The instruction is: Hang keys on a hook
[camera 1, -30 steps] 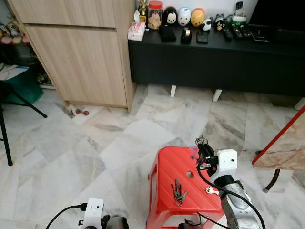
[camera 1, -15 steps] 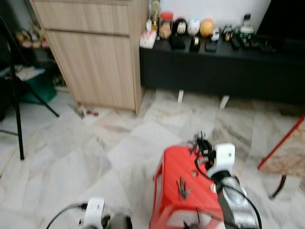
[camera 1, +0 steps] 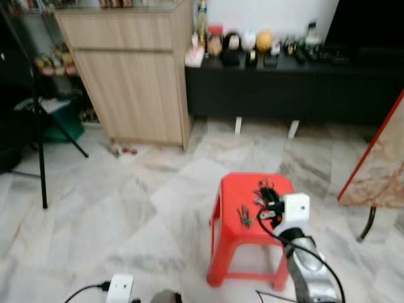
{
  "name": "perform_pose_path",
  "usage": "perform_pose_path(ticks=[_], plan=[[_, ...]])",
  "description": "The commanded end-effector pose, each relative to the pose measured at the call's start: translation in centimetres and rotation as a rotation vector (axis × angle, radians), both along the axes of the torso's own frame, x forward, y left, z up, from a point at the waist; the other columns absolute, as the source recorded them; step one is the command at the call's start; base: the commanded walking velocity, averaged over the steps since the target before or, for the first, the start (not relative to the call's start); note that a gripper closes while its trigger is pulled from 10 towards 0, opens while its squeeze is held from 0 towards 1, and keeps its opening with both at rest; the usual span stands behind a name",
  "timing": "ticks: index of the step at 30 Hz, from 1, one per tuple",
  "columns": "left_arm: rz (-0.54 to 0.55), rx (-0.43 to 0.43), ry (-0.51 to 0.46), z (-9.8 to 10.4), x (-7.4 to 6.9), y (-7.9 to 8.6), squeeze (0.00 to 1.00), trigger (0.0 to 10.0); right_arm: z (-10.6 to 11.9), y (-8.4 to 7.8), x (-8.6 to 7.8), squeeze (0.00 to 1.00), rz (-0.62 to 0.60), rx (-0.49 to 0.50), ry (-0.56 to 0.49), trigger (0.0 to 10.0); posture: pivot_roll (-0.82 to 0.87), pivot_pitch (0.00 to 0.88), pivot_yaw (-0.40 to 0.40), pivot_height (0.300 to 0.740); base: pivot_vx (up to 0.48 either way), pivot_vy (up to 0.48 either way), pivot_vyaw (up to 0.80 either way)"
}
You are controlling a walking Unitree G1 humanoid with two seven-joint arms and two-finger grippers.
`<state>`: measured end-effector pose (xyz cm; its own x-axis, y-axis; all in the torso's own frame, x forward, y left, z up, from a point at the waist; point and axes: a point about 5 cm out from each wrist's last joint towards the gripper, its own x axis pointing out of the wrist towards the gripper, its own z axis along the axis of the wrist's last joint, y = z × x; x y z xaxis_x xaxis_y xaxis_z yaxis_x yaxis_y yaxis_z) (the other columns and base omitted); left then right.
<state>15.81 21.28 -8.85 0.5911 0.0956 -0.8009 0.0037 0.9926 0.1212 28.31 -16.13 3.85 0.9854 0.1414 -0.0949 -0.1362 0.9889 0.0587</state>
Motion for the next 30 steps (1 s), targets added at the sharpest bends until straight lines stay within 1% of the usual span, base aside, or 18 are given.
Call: perform_pose_path(ticks=[1,5,10,12,16,23,26,30], plan=[[-0.028,-0.021,0.003,0.0,0.5,-1.0,0.00,10.0,0.8,-0.1,0.6,0.00,-0.009,0.010,-0.033,10.0,0.02,0.000,-0.050,0.652,0.000,0.000,0.00],[-0.026,-0.022,-0.001,0.0,0.5,-1.0,0.00,10.0,1.0,-0.3,0.8,0.00,-0.021,0.014,-0.042,10.0,0.03,0.000,-0.050,0.652,0.000,0.000,0.00],[-0.024,-0.022,-0.003,0.1,0.6,-1.0,0.00,10.0,1.3,-0.6,0.9,0.00,-0.043,0.019,-0.059,10.0,0.03,0.003,-0.049,0.665,0.000,0.000,0.00],[-0.024,-0.022,-0.005,0.1,0.7,-0.9,0.00,10.0,1.3,-0.6,1.1,0.00,-0.052,0.017,-0.057,10.0,0.03,0.008,-0.047,0.685,0.000,0.000,0.00],[-0.024,-0.021,-0.007,0.1,0.8,-0.9,0.00,10.0,1.4,-0.7,1.1,0.00,-0.055,0.021,-0.060,10.0,0.03,0.011,-0.048,0.700,0.000,0.000,0.00],[-0.022,-0.019,-0.013,0.2,1.0,-0.8,0.00,10.0,1.5,-0.8,1.2,0.00,-0.057,0.020,-0.060,10.0,0.03,0.009,-0.044,0.740,0.000,0.000,0.00],[-0.022,-0.017,-0.016,0.3,1.0,-0.7,0.00,10.0,1.6,-0.8,1.3,0.00,-0.055,0.021,-0.062,10.0,0.03,0.009,-0.044,0.740,0.000,0.000,0.00],[-0.024,-0.006,-0.047,0.7,1.5,-0.1,0.00,10.0,2.1,-0.9,1.6,0.00,-0.049,0.019,-0.075,10.0,0.02,0.004,-0.043,0.740,0.000,0.000,0.00]])
